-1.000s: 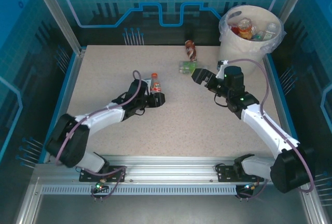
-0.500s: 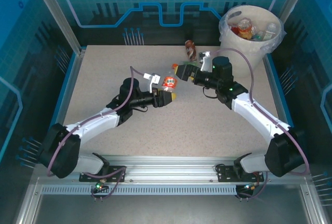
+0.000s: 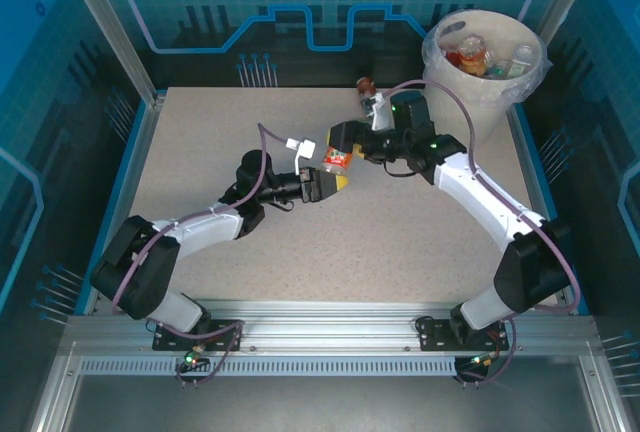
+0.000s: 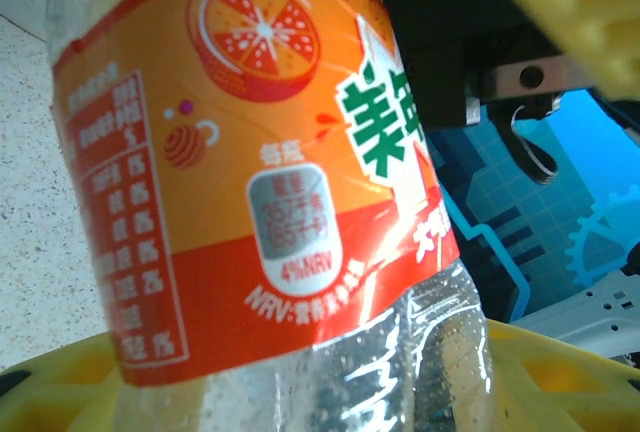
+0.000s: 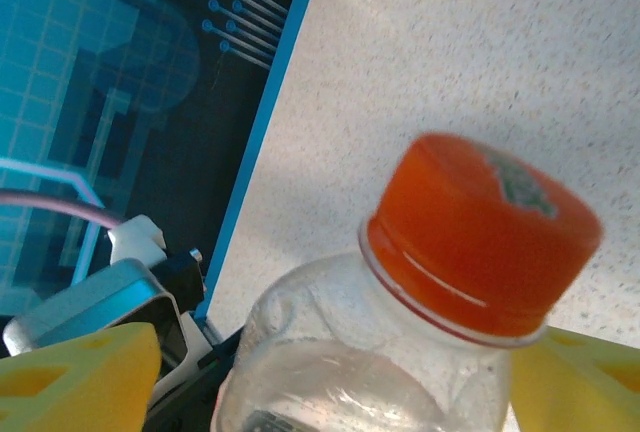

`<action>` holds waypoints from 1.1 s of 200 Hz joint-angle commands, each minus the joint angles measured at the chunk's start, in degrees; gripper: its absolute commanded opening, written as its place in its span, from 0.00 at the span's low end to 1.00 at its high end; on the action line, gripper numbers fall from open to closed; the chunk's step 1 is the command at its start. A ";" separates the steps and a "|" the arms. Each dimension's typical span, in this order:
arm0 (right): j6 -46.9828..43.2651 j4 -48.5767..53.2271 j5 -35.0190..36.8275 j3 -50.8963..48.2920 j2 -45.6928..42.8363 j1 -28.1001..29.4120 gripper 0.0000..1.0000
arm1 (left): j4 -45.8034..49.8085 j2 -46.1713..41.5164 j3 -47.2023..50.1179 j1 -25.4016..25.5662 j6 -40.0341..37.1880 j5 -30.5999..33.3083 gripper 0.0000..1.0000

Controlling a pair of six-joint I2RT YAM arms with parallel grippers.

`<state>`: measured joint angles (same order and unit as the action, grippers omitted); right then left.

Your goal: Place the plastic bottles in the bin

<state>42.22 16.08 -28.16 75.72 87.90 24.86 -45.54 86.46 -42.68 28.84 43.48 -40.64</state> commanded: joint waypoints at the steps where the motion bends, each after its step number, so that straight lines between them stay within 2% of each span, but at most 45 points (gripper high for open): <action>1: 1.72 0.23 -5.43 0.92 1.61 0.89 0.84 | -3.61 0.47 -0.49 0.25 0.47 -1.70 0.43; 36: 2.37 -2.16 -6.40 0.85 1.88 0.93 0.64 | -1.93 0.21 -0.46 0.20 -0.37 -0.51 0.45; 65: 1.94 -2.67 -6.56 0.57 1.75 0.92 0.52 | -0.45 0.30 -0.68 0.25 -0.68 0.60 0.49; 81: 1.59 -2.97 -6.02 0.48 1.58 0.98 0.45 | 0.76 0.38 -1.00 0.22 -0.76 1.53 0.55; 90: 1.49 -3.11 -5.26 0.39 1.28 0.92 0.42 | 3.16 0.18 -1.62 0.12 -1.05 3.29 0.66; 95: 1.45 -3.07 -4.72 0.30 1.08 0.87 0.41 | 5.69 -0.17 -2.13 0.09 -1.45 4.73 0.70; 119: 0.70 -2.60 -0.71 -0.37 -0.37 0.71 0.39 | 13.55 -2.23 -3.07 0.15 -4.58 8.76 0.83; 161: 1.76 -5.06 3.89 -3.72 -3.35 -0.84 0.36 | 15.49 -6.35 -2.05 0.11 -8.32 9.14 0.95; 181: 2.37 -6.53 4.75 -4.78 -4.85 -2.19 0.34 | 18.45 -8.12 -2.44 0.05 -10.58 10.33 0.99; 220: 0.22 -5.14 7.04 -4.30 -7.92 -6.51 0.33 | 24.64 -11.52 -2.68 -0.01 -14.25 15.67 0.99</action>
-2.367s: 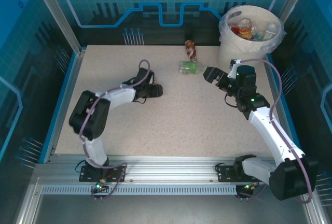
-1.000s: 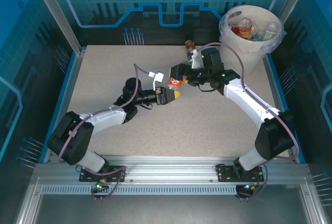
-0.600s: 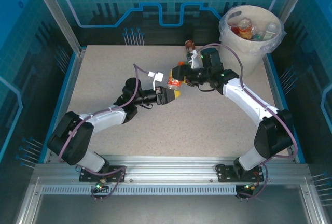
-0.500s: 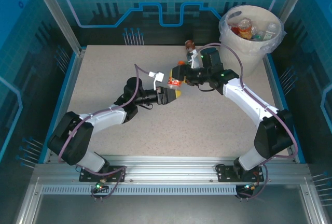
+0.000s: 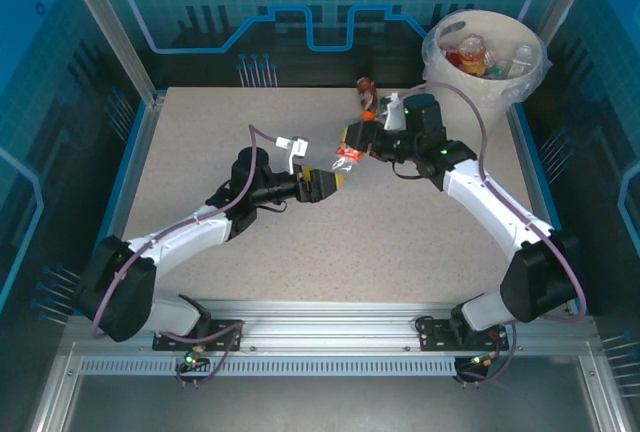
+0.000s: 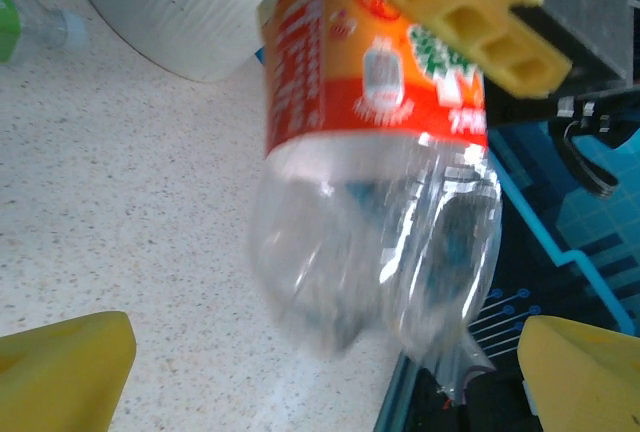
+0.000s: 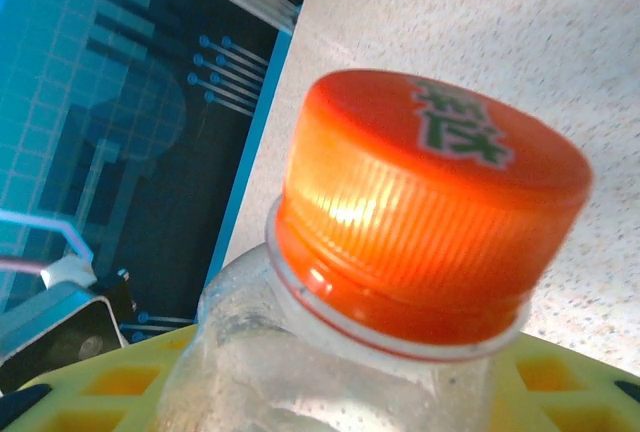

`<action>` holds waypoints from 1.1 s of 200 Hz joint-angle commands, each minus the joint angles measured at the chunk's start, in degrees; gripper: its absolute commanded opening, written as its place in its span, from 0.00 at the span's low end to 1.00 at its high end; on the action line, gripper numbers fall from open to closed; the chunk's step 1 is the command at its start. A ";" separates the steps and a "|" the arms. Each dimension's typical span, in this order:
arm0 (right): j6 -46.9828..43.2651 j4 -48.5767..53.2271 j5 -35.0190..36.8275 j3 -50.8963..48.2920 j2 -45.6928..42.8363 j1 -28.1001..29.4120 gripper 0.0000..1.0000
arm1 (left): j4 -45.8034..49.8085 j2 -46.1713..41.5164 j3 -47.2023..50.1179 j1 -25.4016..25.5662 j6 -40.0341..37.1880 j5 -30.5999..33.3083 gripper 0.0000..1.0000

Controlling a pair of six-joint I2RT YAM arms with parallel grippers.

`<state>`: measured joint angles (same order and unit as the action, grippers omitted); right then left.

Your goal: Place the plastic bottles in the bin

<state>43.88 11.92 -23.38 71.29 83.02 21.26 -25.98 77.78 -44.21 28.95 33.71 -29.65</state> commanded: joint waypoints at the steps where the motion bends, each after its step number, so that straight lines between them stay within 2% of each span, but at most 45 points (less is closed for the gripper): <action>1: -1.48 -0.92 2.36 0.20 -3.09 -3.16 0.33 | 5.29 -2.96 -1.15 -0.08 -4.48 4.90 0.99; 44: -3.60 -0.38 2.70 3.57 -4.57 -13.80 0.32 | 10.07 -7.59 1.03 -0.38 -6.51 14.90 0.99; 79: -4.27 -1.11 2.42 10.38 -2.35 -22.57 0.32 | 13.87 -11.51 2.58 -0.60 -8.01 20.70 0.99; 122: -4.31 0.13 2.83 23.64 5.20 -30.95 0.32 | 16.40 -14.46 3.49 -0.74 -9.54 22.87 0.99; 145: 0.08 -3.55 3.87 27.08 9.53 -33.65 0.33 | 16.22 -14.54 3.86 -0.82 -9.54 23.14 0.99; 167: 2.22 -12.27 8.95 25.39 11.97 -34.61 0.34 | 16.13 -14.10 3.64 -0.83 -9.46 23.06 0.99; 197: 4.98 -26.43 22.26 17.11 12.01 -34.57 0.34 | 16.52 -14.06 3.69 -0.87 -9.28 22.88 0.99; 220: 4.93 -28.95 27.46 15.90 12.71 -34.53 0.34 | 17.05 -14.15 3.69 -0.91 -9.71 23.45 0.99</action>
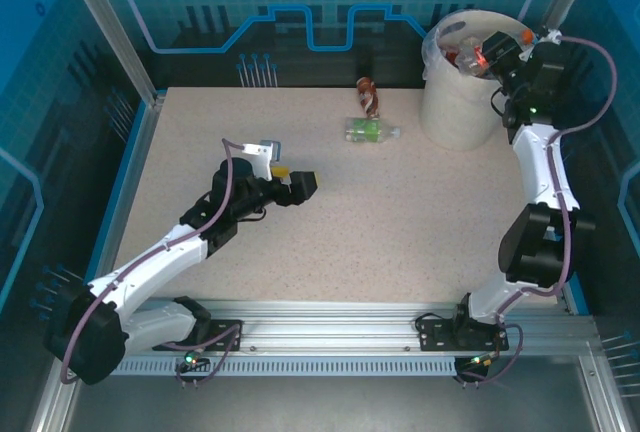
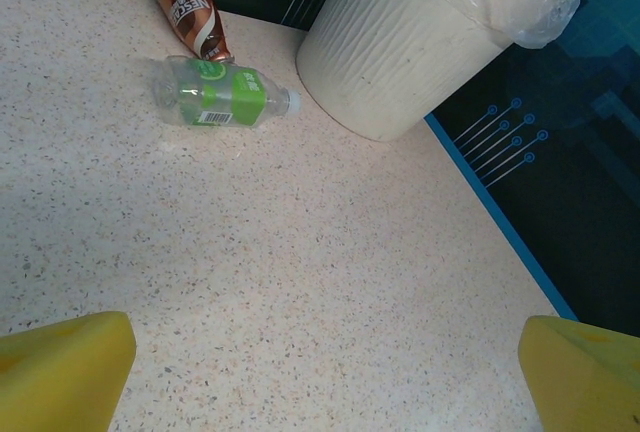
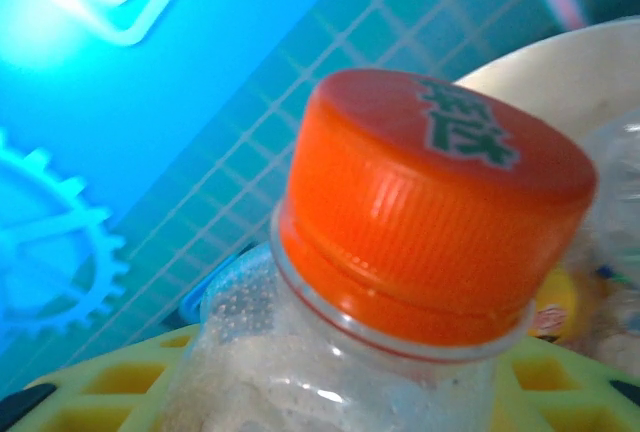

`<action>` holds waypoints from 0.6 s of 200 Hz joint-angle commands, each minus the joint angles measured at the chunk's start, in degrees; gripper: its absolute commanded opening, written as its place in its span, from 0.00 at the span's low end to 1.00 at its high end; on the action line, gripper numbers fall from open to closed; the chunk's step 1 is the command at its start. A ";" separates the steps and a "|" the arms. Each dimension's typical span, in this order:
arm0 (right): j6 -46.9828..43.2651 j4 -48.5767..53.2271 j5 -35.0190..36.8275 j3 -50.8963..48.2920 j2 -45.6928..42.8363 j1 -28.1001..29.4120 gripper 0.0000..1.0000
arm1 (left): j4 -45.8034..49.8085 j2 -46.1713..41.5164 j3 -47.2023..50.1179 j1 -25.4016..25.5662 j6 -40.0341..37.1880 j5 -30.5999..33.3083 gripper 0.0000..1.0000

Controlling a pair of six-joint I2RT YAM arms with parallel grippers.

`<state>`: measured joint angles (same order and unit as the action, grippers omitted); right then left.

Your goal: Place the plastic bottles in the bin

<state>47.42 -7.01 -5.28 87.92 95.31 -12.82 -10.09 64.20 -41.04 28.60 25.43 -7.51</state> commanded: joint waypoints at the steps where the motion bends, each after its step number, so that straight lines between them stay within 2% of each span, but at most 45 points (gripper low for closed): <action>1: 1.20 -9.99 9.43 -0.69 0.51 -0.45 0.34 | 1.19 -0.57 0.52 -0.56 -1.43 1.33 0.99; 44: -14.11 -3.90 12.00 2.72 3.01 0.25 0.38 | 1.30 0.00 0.37 -0.56 -1.34 1.45 0.99; 94: -27.64 -13.20 16.32 1.65 6.92 1.41 0.47 | 1.47 1.17 -0.14 -0.56 -0.78 1.36 0.99; 106: -29.72 -12.24 17.22 3.64 8.39 1.82 0.53 | 1.71 1.60 -0.35 -0.56 -0.67 1.27 0.99; 120: -31.83 -8.88 16.88 6.98 10.27 2.33 0.65 | 1.99 1.80 -0.59 -0.56 -0.62 1.27 0.99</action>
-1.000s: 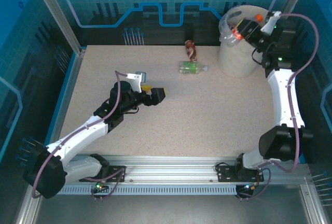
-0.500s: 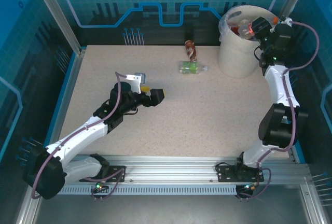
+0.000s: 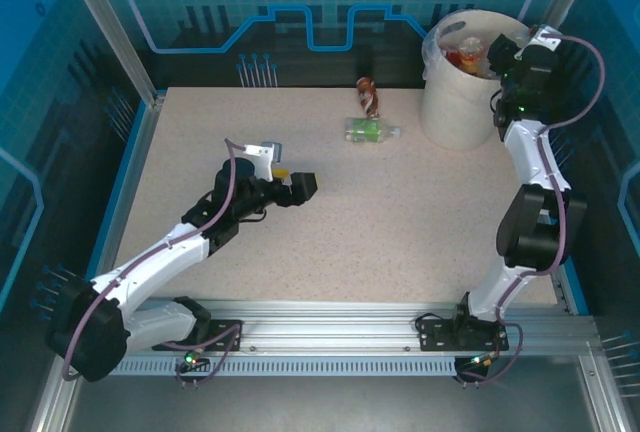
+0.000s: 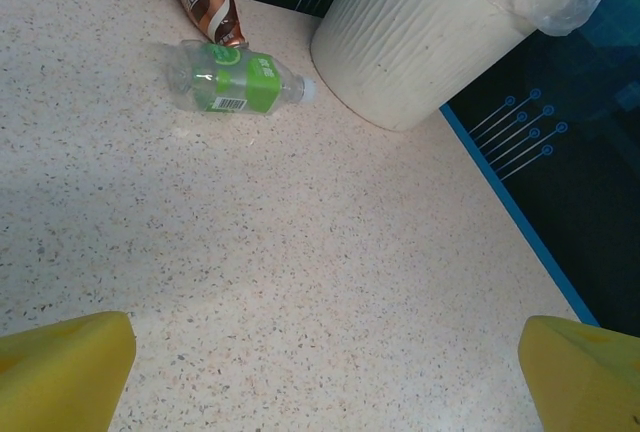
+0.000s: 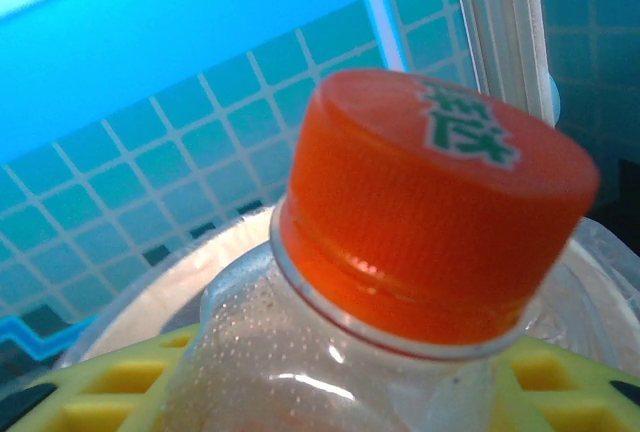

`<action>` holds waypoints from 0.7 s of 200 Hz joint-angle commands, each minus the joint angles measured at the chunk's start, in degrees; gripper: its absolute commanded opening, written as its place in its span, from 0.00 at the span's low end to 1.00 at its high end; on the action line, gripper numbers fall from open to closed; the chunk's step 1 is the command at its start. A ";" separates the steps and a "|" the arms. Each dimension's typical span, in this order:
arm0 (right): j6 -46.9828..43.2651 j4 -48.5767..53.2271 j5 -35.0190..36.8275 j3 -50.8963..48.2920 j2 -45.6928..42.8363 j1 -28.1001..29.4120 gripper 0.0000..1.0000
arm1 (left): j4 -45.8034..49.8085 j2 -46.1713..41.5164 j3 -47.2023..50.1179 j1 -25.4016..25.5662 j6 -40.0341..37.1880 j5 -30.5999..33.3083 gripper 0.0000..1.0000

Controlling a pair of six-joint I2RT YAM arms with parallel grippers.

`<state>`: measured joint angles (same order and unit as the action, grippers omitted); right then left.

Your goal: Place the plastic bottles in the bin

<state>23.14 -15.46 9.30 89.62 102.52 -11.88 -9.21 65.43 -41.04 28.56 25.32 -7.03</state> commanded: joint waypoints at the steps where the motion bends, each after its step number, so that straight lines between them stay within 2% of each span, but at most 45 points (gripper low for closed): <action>1: -7.65 0.45 2.30 5.55 3.14 1.45 0.66 | 1.12 0.62 -0.61 -0.52 -0.52 0.79 0.99; 35: -11.65 7.79 1.51 9.33 3.43 2.82 0.80 | 1.28 0.84 -0.70 -0.52 -0.55 1.14 0.99; 69: -9.95 15.99 2.35 12.62 1.28 2.83 0.97 | 1.62 1.53 -0.84 -0.52 -0.45 1.22 0.99; 101: -7.10 24.61 -0.58 15.75 -1.02 2.91 1.00 | 1.65 2.24 -0.95 -0.52 0.04 1.23 0.99; 140: -6.43 27.00 -4.96 13.37 -5.69 4.76 1.00 | 3.39 2.90 -1.57 -0.56 0.96 3.71 0.99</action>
<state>15.73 7.97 7.88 102.85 101.78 -9.10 -7.68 67.59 -41.06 28.56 25.52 -6.11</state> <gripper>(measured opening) 0.997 0.992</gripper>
